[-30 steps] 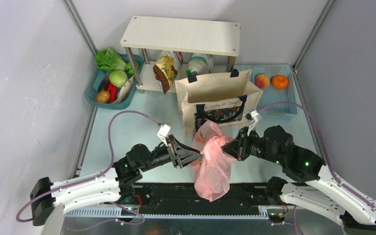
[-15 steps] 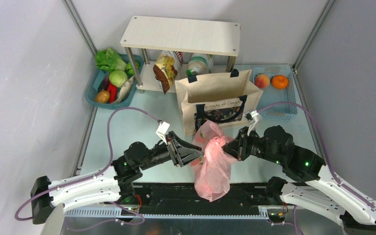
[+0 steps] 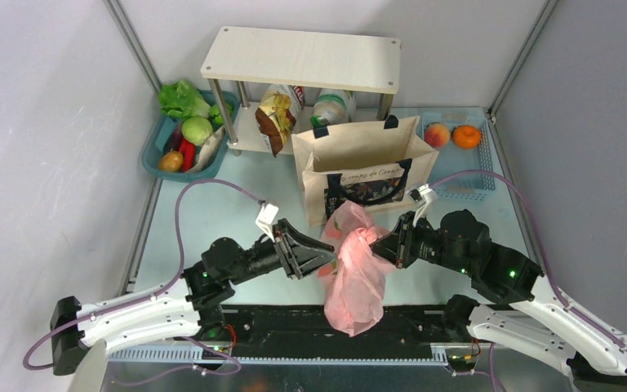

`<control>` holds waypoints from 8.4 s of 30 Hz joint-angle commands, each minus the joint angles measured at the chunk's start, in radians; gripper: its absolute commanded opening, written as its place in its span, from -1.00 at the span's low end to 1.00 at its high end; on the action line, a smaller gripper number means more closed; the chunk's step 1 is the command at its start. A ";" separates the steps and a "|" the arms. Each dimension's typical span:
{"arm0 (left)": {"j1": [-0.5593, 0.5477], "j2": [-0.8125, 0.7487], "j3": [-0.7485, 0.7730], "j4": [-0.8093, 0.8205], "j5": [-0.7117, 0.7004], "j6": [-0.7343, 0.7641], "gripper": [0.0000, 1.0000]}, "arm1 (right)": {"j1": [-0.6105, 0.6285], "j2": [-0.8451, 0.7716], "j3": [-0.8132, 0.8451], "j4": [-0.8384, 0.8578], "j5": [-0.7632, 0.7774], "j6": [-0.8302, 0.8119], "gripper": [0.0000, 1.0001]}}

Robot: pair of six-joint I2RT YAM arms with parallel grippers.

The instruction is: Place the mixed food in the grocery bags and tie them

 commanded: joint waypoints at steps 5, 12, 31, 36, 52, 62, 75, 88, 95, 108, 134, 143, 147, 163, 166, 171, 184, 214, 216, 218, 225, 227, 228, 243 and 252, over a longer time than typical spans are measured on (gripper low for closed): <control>-0.035 0.028 0.068 -0.002 -0.012 0.037 -0.08 | -0.002 -0.013 0.009 0.038 0.000 0.003 -1.00; -0.067 0.079 0.106 -0.006 -0.041 0.067 -0.08 | -0.002 -0.017 0.009 0.037 -0.002 0.004 -1.00; -0.067 -0.004 0.079 -0.058 -0.095 0.111 -0.19 | -0.002 -0.021 0.009 0.038 -0.009 0.001 -1.00; -0.067 0.003 0.083 -0.076 -0.099 0.116 -0.26 | -0.003 -0.021 0.009 0.036 -0.006 0.000 -1.00; -0.067 0.029 0.088 -0.082 -0.089 0.105 -0.21 | -0.004 -0.025 0.009 0.031 -0.004 0.001 -1.00; -0.068 -0.018 0.073 -0.128 -0.083 0.124 -0.13 | -0.006 -0.026 0.014 0.019 0.005 0.005 -1.00; -0.067 0.000 0.077 -0.141 -0.078 0.124 -0.15 | -0.006 -0.020 0.014 0.022 0.004 0.004 -1.00; -0.067 0.052 0.129 -0.140 -0.060 0.140 -0.15 | -0.006 -0.019 0.015 0.024 -0.002 0.007 -1.00; -0.068 0.057 0.143 -0.141 -0.047 0.136 -0.14 | -0.006 -0.018 0.014 0.024 -0.002 0.007 -1.00; -0.070 0.100 0.183 -0.141 -0.045 0.145 -0.13 | -0.005 -0.015 0.015 0.025 -0.006 0.008 -1.00; -0.069 0.096 0.180 -0.294 -0.231 0.228 -1.00 | 0.003 -0.087 0.114 -0.286 0.330 0.086 -1.00; -0.069 0.110 0.132 -0.308 -0.314 0.238 -1.00 | -0.001 -0.236 0.009 -0.038 0.442 0.101 -1.00; -0.068 0.093 0.110 -0.311 -0.359 0.255 -1.00 | -0.007 -0.276 0.008 -0.027 0.458 0.114 -1.00; -0.067 0.131 0.005 -0.391 -0.642 0.191 -1.00 | -0.012 -0.325 -0.053 -0.240 1.079 0.285 -1.00; -0.068 0.157 -0.038 -0.387 -0.673 0.124 -1.00 | -0.021 -0.285 -0.053 -0.401 1.182 0.490 -1.00; -0.067 0.174 -0.156 -0.301 -0.699 0.007 -1.00 | -0.078 -0.218 -0.056 -0.568 1.226 0.594 -1.00; -0.069 0.097 -0.136 -0.200 -0.546 0.095 -1.00 | -0.212 -0.249 0.041 -0.463 0.760 0.506 0.96; -0.048 -0.074 -0.169 -0.242 -0.680 0.130 -1.00 | 0.067 0.043 -0.037 -0.336 0.990 0.780 -1.00; -0.026 -0.106 -0.148 -0.337 -0.743 0.126 -1.00 | 0.052 0.034 -0.032 -0.348 1.025 0.719 -1.00; 0.001 -0.143 -0.141 -0.432 -0.809 0.103 -1.00 | 0.012 0.023 -0.033 -0.364 1.028 0.667 -1.00; 0.128 -0.225 -0.367 -0.456 -0.789 -0.171 -1.00 | -0.366 -0.066 -0.317 -0.267 0.659 0.604 -1.00; 0.132 -0.234 -0.402 -0.441 -0.786 -0.201 -1.00 | -0.445 -0.123 -0.399 -0.224 0.599 0.589 -1.00; 0.131 -0.240 -0.404 -0.444 -0.787 -0.202 -1.00 | -0.469 -0.149 -0.417 -0.218 0.596 0.582 -1.00; 0.130 -0.108 -0.216 -0.227 -0.458 -0.233 0.29 | -0.344 -0.137 -0.275 -0.117 0.552 0.428 -1.00; 0.047 0.103 -0.197 -0.116 -0.537 -0.635 0.99 | -0.195 -0.139 -0.275 -0.089 0.683 0.531 -1.00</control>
